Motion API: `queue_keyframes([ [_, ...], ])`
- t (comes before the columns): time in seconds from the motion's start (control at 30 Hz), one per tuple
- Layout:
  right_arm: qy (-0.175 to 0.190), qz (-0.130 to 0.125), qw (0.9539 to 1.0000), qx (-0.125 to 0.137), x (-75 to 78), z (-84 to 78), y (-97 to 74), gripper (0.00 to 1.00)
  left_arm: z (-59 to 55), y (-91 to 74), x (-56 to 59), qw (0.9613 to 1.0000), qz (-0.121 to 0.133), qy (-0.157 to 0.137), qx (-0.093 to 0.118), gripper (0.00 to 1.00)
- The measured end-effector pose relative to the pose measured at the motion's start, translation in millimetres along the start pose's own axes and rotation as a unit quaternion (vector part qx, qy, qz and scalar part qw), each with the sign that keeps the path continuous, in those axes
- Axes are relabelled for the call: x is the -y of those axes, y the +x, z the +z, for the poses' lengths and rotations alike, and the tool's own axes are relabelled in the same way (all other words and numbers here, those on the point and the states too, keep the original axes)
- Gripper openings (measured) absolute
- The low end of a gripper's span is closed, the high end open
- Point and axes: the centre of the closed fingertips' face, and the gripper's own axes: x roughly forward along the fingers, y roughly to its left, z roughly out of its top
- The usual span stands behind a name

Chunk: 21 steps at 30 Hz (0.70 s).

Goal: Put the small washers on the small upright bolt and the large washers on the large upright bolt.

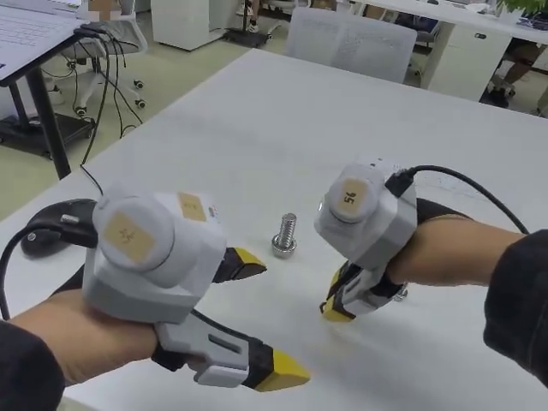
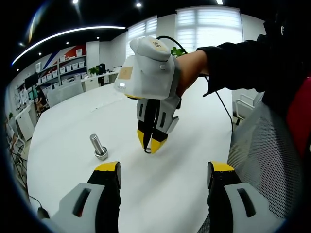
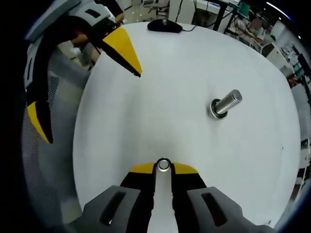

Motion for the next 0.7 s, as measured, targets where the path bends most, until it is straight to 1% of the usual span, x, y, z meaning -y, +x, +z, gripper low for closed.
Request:
queue_keyframes([
  [0.23,0.023,-0.009,0.9997,-0.004,5.7,-19.7,-13.4,0.13,0.2,-0.2,-0.9,1.0,0.0,0.0,0.0,0.73],
  [0.5,0.048,-0.021,0.9986,-0.001,12.8,-39.6,-25.6,0.13,-0.7,0.2,-1.0,1.0,-0.001,0.001,-0.002,0.73],
  [0.7,0.061,-0.029,0.9977,-0.002,13.9,-52.0,-33.7,0.13,-0.9,0.2,-1.4,1.0,-0.001,0.001,-0.002,0.73],
])
